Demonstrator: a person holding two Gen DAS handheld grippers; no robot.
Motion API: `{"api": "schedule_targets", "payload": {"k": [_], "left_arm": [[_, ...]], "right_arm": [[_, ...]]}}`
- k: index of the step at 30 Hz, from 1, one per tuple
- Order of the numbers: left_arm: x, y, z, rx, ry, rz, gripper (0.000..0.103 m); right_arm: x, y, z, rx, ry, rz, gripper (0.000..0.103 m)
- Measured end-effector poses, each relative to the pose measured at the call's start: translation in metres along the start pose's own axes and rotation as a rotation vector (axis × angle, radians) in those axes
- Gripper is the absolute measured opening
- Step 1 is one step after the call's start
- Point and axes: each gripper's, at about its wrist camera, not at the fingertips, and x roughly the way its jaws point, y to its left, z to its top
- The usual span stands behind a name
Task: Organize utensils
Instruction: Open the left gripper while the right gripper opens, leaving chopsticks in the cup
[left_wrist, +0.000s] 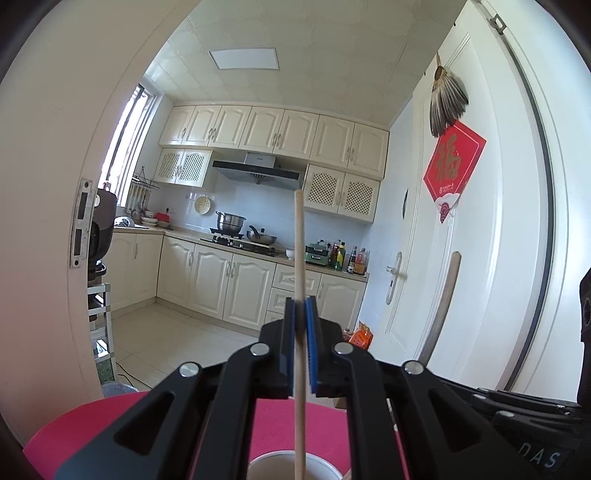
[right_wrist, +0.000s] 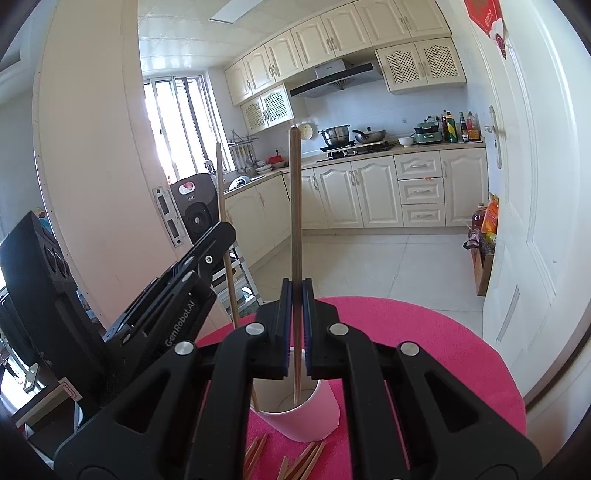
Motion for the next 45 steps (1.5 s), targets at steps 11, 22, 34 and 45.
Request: {"api": "schedule_targets", "payload": {"k": [11,22,34,45], "left_arm": [[0.002,0.001,-0.009,0.005,0.043,0.003,0.007],[-0.009,-0.003,-0.006,0.055,0.11,0.018,0.042],[-0.043,-0.008,0.006,0.111,0.095,0.062,0.06],[-0.092,-0.008,0.019,0.131,0.078,0.101,0.07]], "right_arm": [[0.006,-0.001,-0.008,0.001,0.021,-0.001,0.006],[0.002,0.002,-0.011,-0.006,0.019,-0.023,0.006],[-0.012,0.009,-0.011,-0.009,0.003,-0.059,0.01],[-0.052,0.013,-0.011,-0.011,-0.037,-0.093,0.046]]}}
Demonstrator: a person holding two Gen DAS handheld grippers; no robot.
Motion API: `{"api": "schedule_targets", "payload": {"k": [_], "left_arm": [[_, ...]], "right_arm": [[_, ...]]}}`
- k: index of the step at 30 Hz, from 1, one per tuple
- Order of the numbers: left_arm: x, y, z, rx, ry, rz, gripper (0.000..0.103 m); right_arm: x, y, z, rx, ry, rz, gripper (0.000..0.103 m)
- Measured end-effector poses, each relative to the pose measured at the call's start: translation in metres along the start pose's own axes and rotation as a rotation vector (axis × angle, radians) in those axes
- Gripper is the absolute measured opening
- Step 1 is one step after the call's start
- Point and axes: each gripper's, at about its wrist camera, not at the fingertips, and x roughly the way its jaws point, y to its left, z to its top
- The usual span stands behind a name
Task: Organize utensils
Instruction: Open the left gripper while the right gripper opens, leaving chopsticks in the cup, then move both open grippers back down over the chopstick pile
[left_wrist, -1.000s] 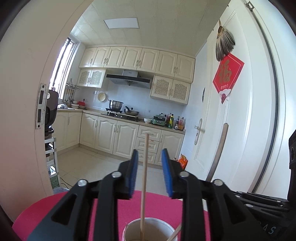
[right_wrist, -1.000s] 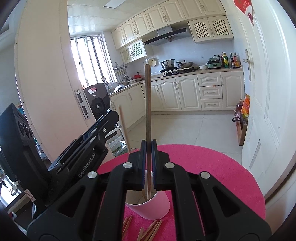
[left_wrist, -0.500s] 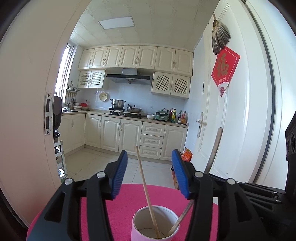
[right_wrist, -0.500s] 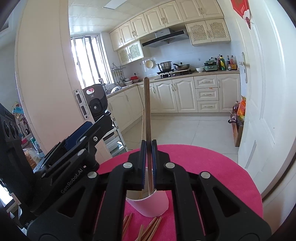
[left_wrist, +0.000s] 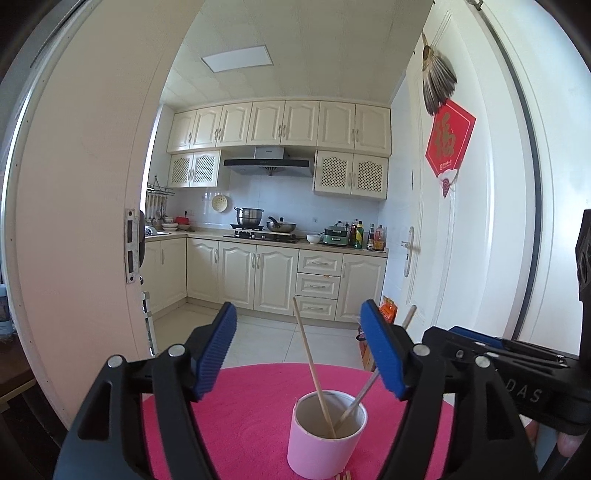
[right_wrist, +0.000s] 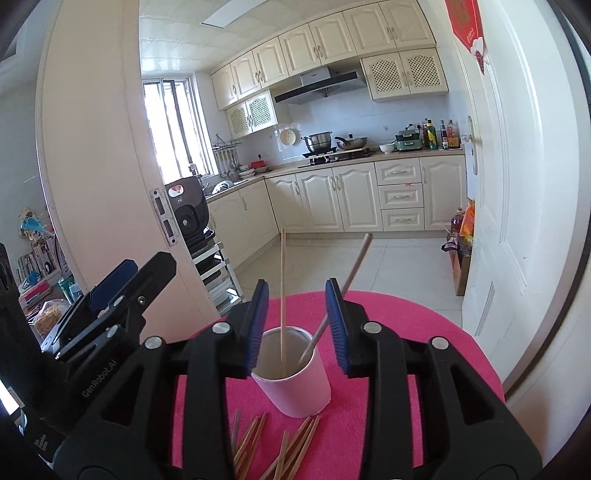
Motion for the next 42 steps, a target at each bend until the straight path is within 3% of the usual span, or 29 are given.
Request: {"api": "schedule_targets", "payload": {"k": [4,8,13,20,26,27,29,39,42], "left_arm": [[-0.019,0.004,0.0,0.019,0.026,0.016,0.07],[-0.031,0.014,-0.007,0.034,0.12,0.014,0.07],[-0.024,0.024,-0.03,0.048,0.351,-0.023,0.07],[-0.007,0.036,-0.097,0.081,0.715,-0.019,0.07],[-0.006,0.042,-0.139,0.021,0.904,-0.084,0.069],[-0.007,0.042,-0.143,0.018,0.916,-0.086,0.069],[-0.008,0.041,-0.151,0.008,0.956,-0.101,0.051],[0.001,0.028,-0.166,-0.027,1.048,-0.128,0.033],[0.002,0.028,-0.168,-0.047,1.052,-0.134,0.02]], "right_arm": [[-0.016,0.002,-0.005,-0.018,0.003,-0.016,0.046],[-0.026,0.001,-0.017,-0.019,0.035,-0.031,0.046],[-0.03,0.008,-0.043,-0.036,0.126,-0.04,0.046],[-0.023,0.009,-0.083,-0.051,0.29,-0.051,0.046],[-0.014,0.006,-0.112,-0.05,0.41,-0.049,0.046],[-0.013,0.004,-0.116,-0.045,0.43,-0.045,0.046],[-0.012,0.002,-0.124,-0.043,0.458,-0.04,0.046],[-0.005,0.002,-0.137,-0.032,0.543,-0.012,0.046],[-0.003,0.004,-0.14,-0.041,0.558,-0.01,0.046]]}}
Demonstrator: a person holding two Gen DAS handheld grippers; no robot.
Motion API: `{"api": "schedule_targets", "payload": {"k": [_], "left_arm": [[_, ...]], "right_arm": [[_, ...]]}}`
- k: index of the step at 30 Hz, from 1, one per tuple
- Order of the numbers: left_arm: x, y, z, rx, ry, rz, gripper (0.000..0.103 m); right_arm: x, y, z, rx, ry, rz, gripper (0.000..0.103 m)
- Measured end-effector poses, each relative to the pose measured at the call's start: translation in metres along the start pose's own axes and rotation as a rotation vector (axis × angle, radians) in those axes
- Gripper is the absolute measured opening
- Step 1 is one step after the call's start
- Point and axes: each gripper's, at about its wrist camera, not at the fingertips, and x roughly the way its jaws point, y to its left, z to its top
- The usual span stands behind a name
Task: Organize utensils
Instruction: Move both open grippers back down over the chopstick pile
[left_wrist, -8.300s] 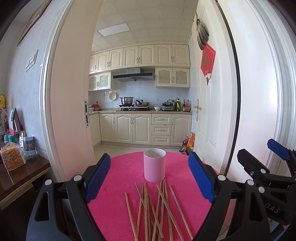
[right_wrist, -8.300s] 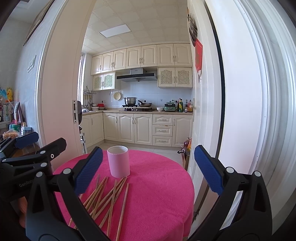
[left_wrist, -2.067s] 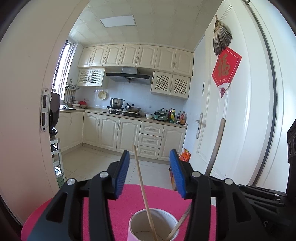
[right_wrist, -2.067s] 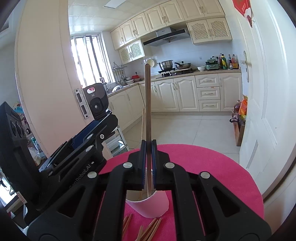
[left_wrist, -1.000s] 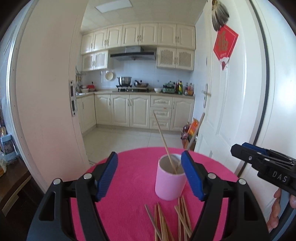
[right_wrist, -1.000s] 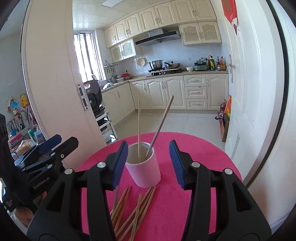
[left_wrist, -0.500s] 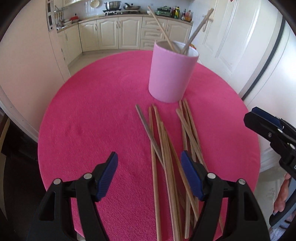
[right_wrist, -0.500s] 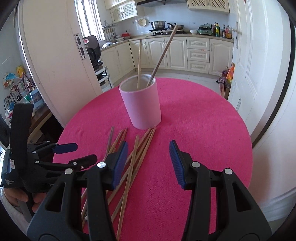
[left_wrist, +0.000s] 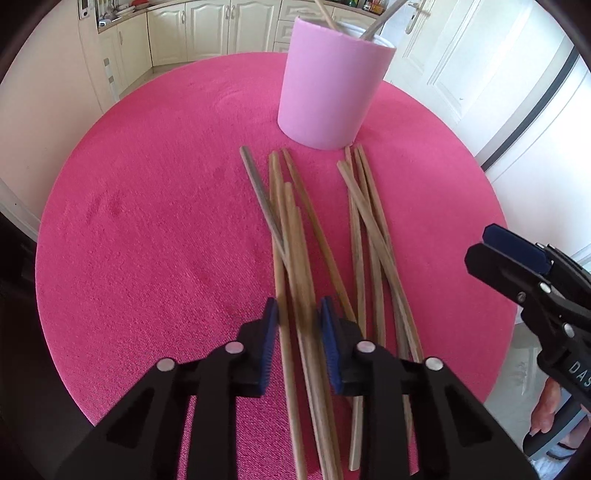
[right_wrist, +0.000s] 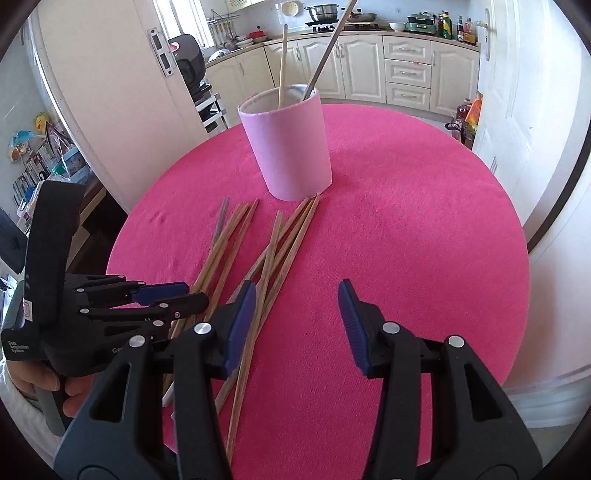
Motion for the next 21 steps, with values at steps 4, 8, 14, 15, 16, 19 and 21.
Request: {"api": "schedule_targets", "payload": {"k": [4,8,14,15,16,19,21], "left_arm": [[-0.004,0.006,0.002,-0.032,-0.021,-0.038,0.014],[-0.01,0.011,0.006,-0.056,-0.044,-0.06,0.013],[-0.013,0.017,0.009,-0.085,-0.053,-0.102,0.013],[-0.012,0.02,0.011,-0.099,-0.053,-0.114,0.013],[-0.012,0.023,0.012,-0.118,-0.056,-0.118,0.013],[-0.009,0.03,0.01,-0.13,-0.043,-0.105,0.013],[-0.008,0.032,0.009,-0.126,-0.035,-0.112,0.013]], "right_arm": [[0.005,0.0,0.0,-0.006,0.028,0.008,0.046],[0.014,0.003,-0.001,-0.022,0.068,0.013,0.046],[0.027,0.012,-0.002,-0.053,0.117,0.03,0.046],[0.029,0.014,-0.002,-0.058,0.123,0.033,0.046],[0.031,0.015,-0.002,-0.06,0.128,0.033,0.046],[0.035,0.019,-0.001,-0.069,0.14,0.036,0.046],[0.038,0.02,-0.001,-0.076,0.148,0.036,0.046]]}}
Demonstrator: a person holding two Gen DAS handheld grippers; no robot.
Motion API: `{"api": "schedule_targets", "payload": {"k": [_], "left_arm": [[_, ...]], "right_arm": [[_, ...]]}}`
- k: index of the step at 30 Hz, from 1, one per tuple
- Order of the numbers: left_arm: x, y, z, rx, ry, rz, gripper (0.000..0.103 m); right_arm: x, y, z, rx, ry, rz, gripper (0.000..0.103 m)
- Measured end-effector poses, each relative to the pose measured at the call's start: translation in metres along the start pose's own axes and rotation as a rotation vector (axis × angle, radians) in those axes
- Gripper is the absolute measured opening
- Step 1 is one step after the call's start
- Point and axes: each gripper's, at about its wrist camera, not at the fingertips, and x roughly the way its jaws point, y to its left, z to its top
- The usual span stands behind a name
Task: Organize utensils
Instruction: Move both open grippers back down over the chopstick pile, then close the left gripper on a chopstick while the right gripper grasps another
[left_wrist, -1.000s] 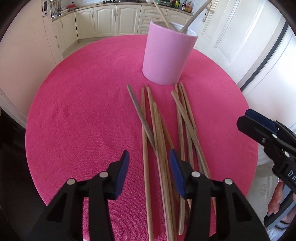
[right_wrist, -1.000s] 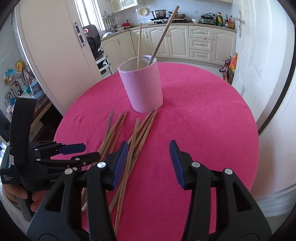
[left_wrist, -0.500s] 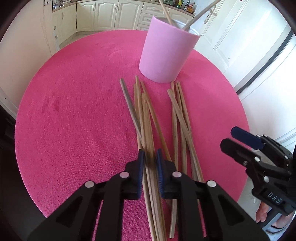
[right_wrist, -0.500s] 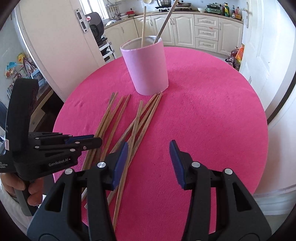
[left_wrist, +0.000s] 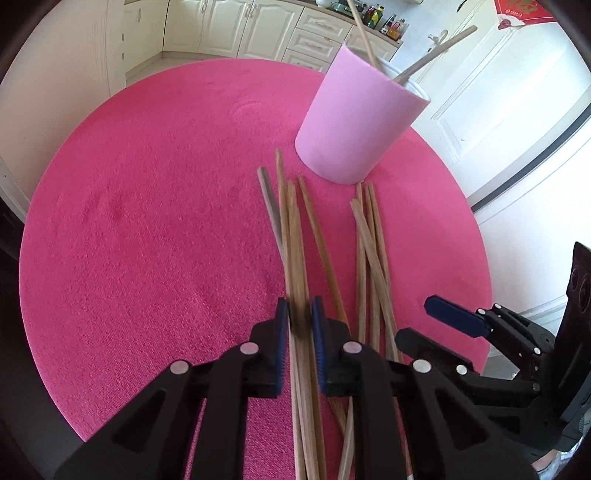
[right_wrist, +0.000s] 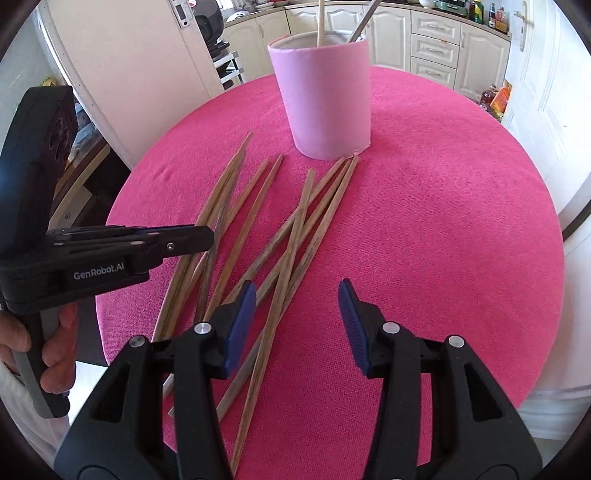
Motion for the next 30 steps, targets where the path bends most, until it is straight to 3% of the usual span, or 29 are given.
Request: {"api": "schedule_targets", "payload": {"k": [7,9,18,20,30], "left_arm": [[0.001,0.002,0.0,-0.01,0.008,-0.009,0.014],[-0.001,0.004,-0.001,-0.011,0.005,-0.007,0.014],[-0.004,0.007,-0.005,0.017,0.011,0.011,0.013],[-0.006,0.008,-0.006,0.018,0.0,0.01,0.009],[-0.004,0.02,-0.01,0.018,0.031,0.054,0.009]], "right_arm": [[0.008,0.002,0.001,-0.007,0.018,-0.006,0.044],[0.01,0.002,0.001,-0.009,0.028,-0.009,0.034],[0.013,-0.001,0.001,-0.008,0.044,-0.003,0.02],[0.013,-0.003,0.001,-0.006,0.047,-0.007,0.018],[0.016,-0.011,0.002,0.017,0.07,-0.057,0.018]]}}
